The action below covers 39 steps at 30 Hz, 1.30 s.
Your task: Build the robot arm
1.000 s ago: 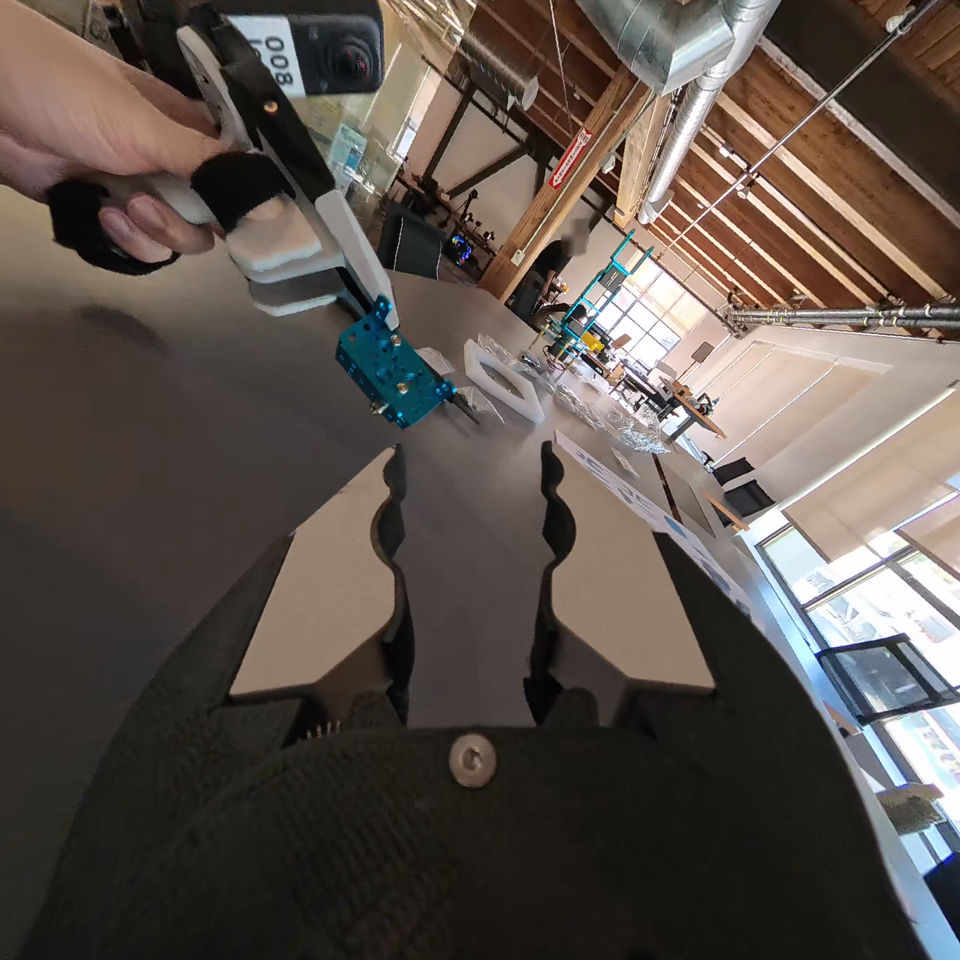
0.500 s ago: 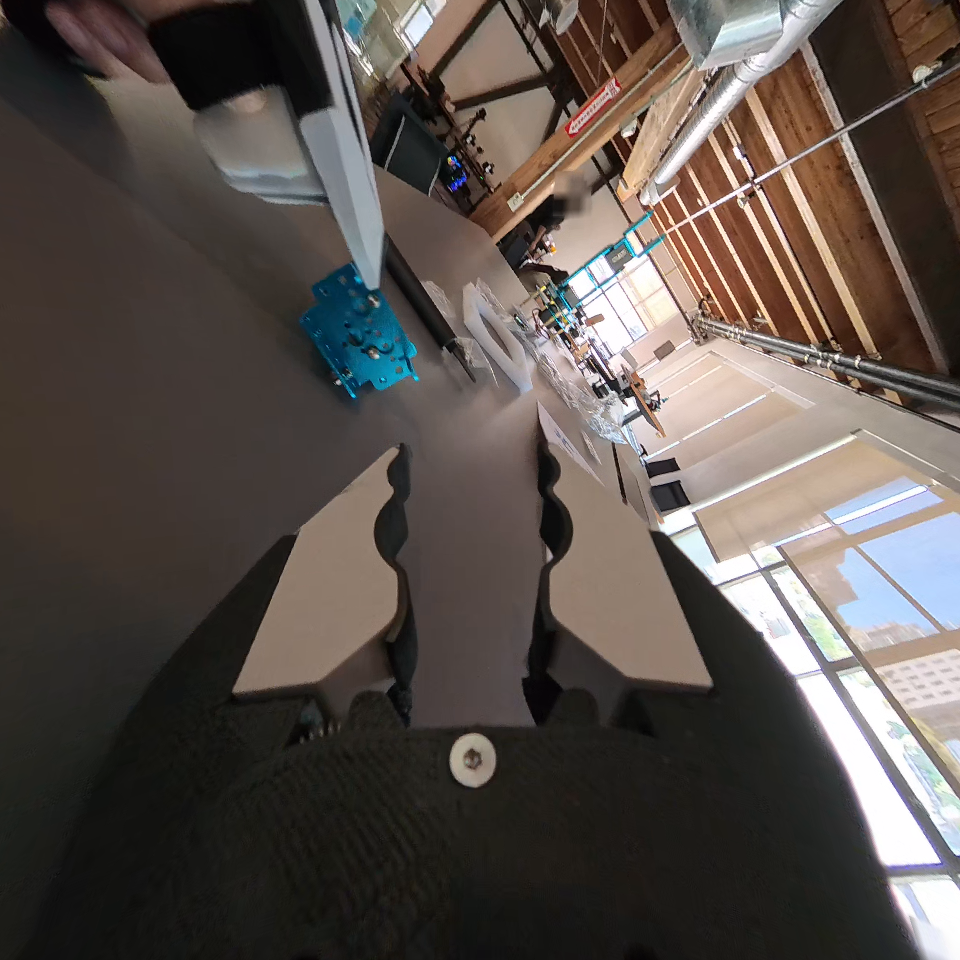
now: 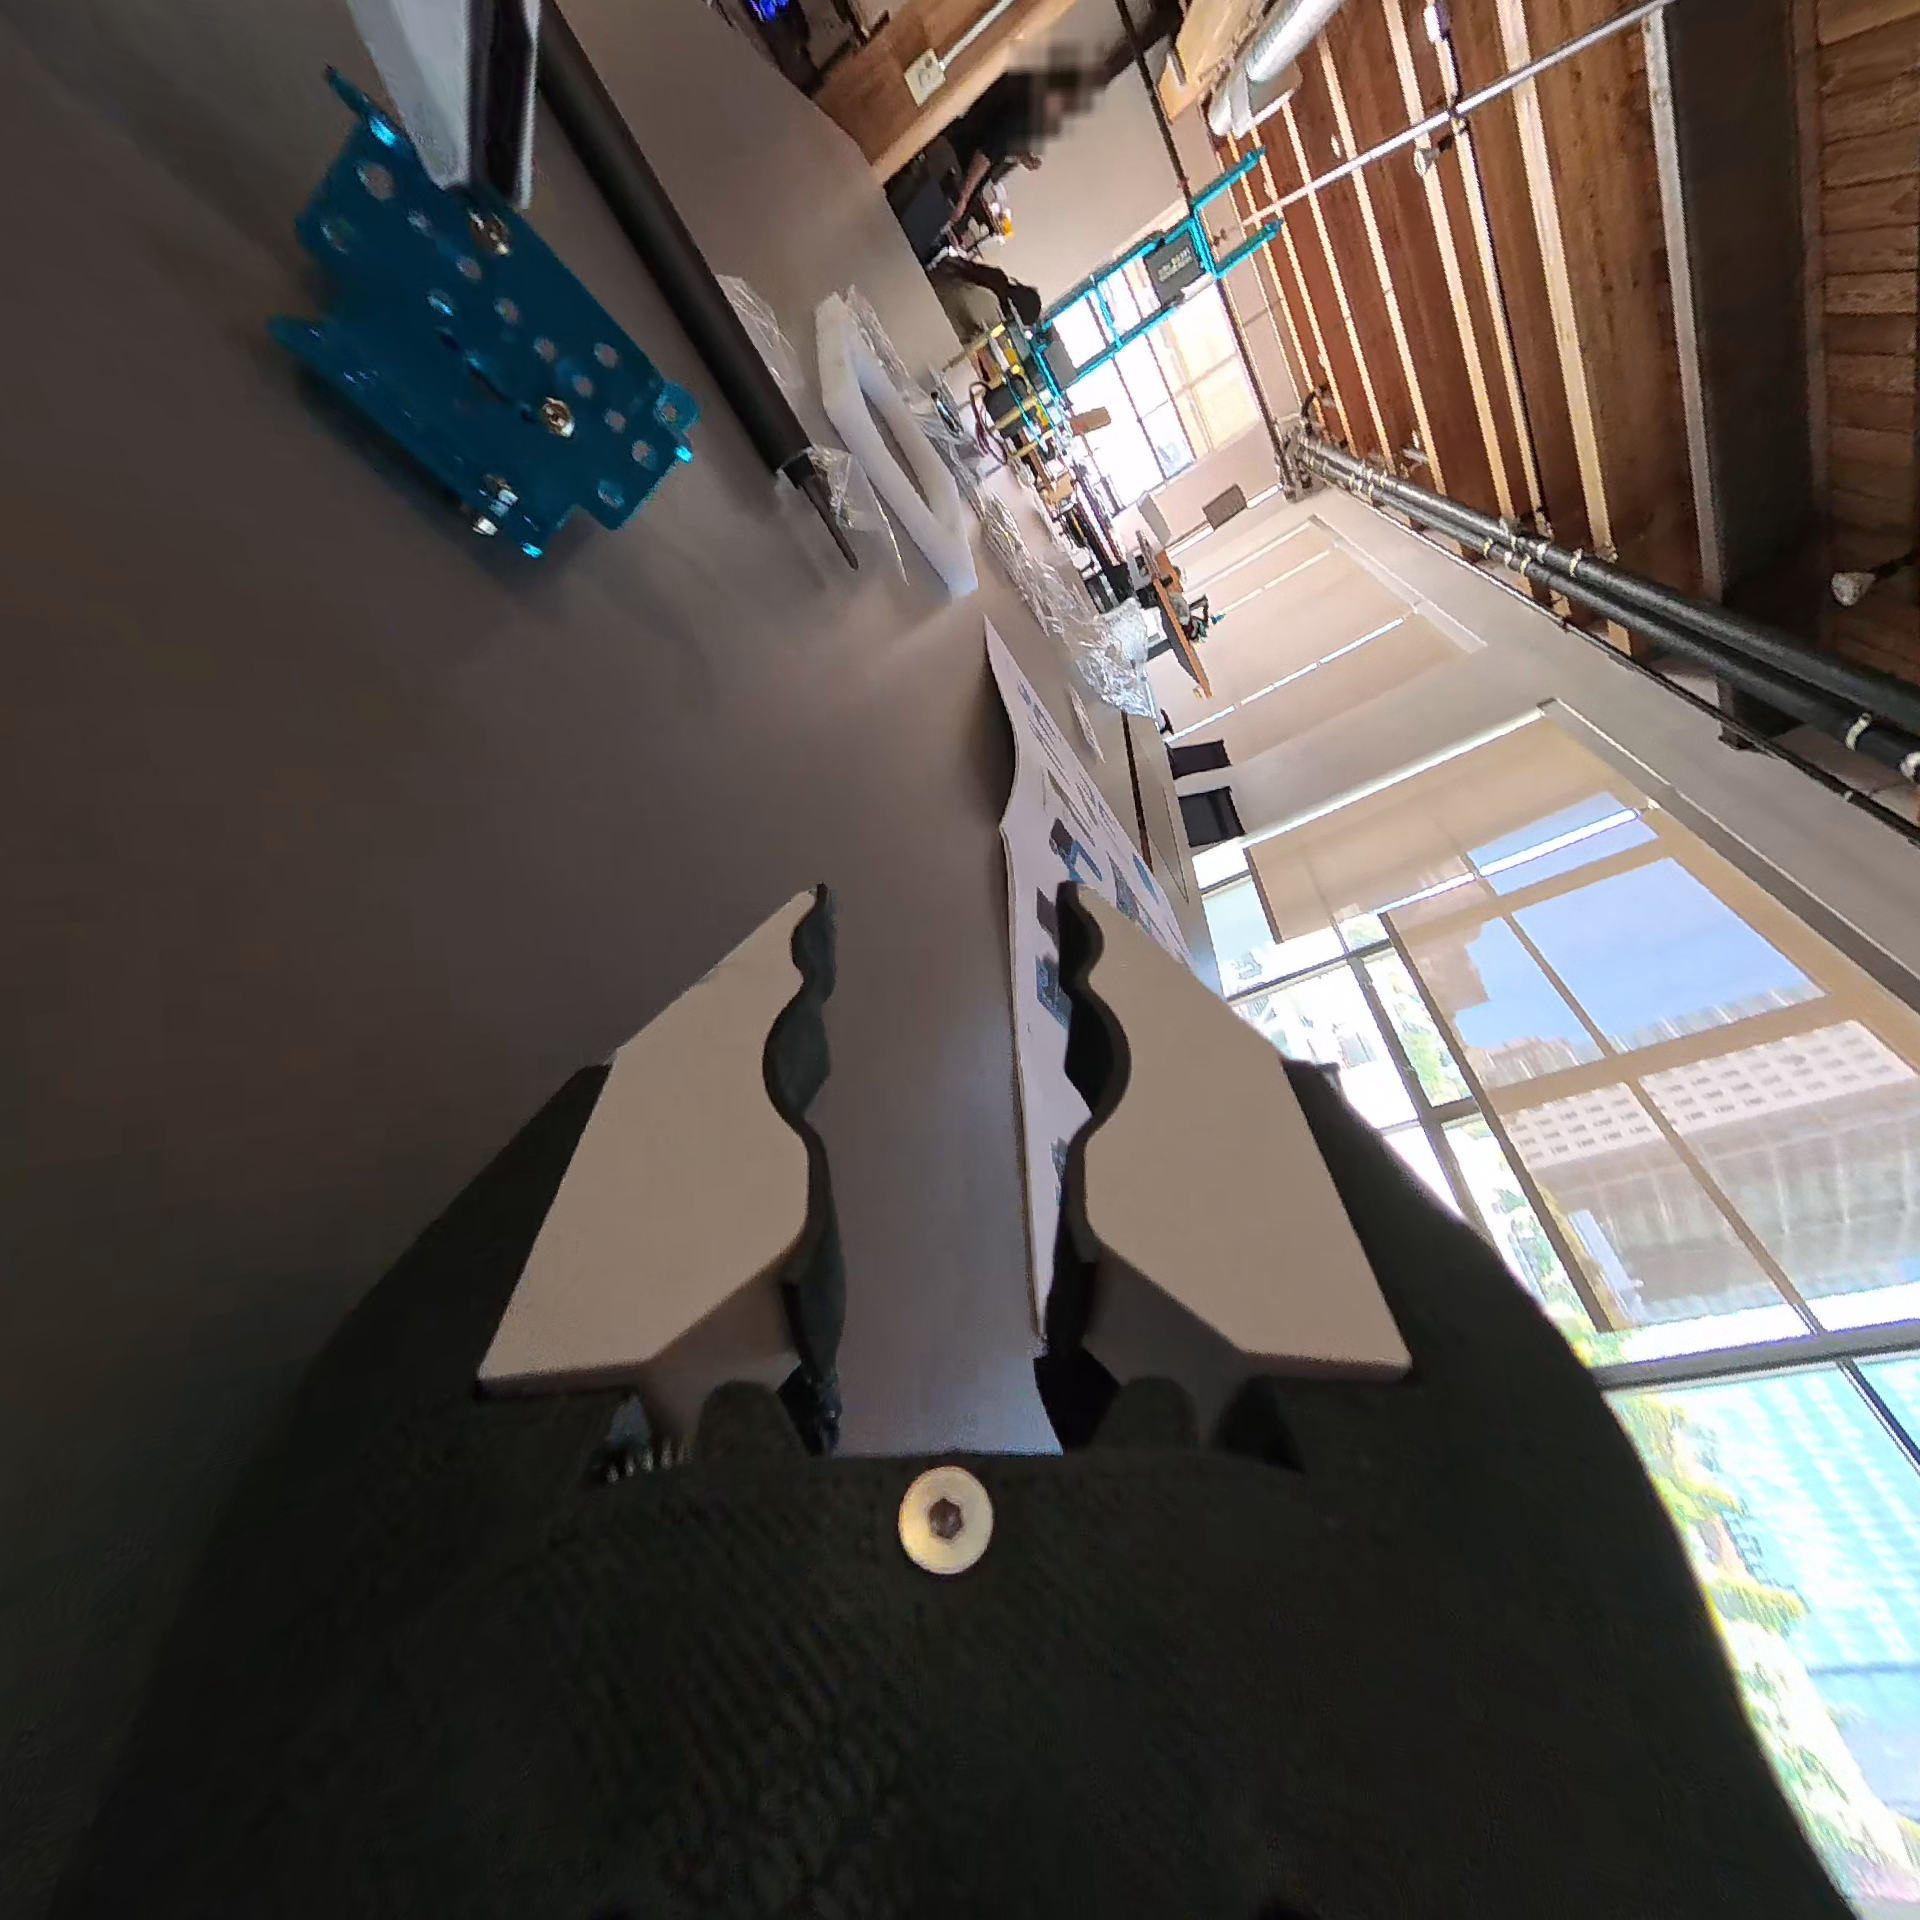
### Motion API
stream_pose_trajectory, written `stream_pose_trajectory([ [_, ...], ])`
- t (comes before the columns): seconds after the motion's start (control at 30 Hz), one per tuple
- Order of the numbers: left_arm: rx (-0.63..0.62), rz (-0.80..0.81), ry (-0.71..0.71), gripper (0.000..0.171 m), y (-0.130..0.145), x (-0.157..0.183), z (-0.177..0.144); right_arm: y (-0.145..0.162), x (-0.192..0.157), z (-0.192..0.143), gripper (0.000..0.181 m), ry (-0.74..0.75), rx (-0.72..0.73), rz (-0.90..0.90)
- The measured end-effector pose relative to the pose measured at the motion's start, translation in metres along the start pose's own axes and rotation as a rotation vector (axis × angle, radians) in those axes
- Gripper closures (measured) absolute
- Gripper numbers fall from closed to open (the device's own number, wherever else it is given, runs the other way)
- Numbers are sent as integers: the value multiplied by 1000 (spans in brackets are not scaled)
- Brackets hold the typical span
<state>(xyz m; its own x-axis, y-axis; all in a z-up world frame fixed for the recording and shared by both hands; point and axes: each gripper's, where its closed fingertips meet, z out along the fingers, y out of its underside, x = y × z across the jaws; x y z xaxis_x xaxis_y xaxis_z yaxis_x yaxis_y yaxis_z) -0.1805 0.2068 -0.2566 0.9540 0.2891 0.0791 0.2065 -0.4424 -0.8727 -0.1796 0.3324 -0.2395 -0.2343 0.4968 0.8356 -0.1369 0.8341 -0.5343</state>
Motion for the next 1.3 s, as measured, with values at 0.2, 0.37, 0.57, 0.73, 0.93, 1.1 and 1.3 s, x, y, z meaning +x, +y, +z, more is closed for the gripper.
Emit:
stream_pose_trajectory([
  [0.2,102,-65,-70,130,-7,3,-21,3,2,-1,141,19,-16,-8],
  [0.37,196,-217,-126,127,-4,26,-56,-3,-1,-6,152,3,31,-19],
  [0.57,298,-350,-231,126,0,60,-93,-5,-6,-7,157,-29,49,-31],
  [0.73,305,-423,-324,126,13,85,-117,-7,-3,-9,157,-17,71,-15],
  [0.93,257,-392,-421,130,24,105,-151,-9,-4,-11,157,-10,86,-35],
  [1.1,291,-408,-400,132,25,113,-176,-9,-10,-12,159,-27,68,-49],
  [1.3,257,-397,-401,134,55,106,-219,-65,-34,-34,158,-205,189,188],
])
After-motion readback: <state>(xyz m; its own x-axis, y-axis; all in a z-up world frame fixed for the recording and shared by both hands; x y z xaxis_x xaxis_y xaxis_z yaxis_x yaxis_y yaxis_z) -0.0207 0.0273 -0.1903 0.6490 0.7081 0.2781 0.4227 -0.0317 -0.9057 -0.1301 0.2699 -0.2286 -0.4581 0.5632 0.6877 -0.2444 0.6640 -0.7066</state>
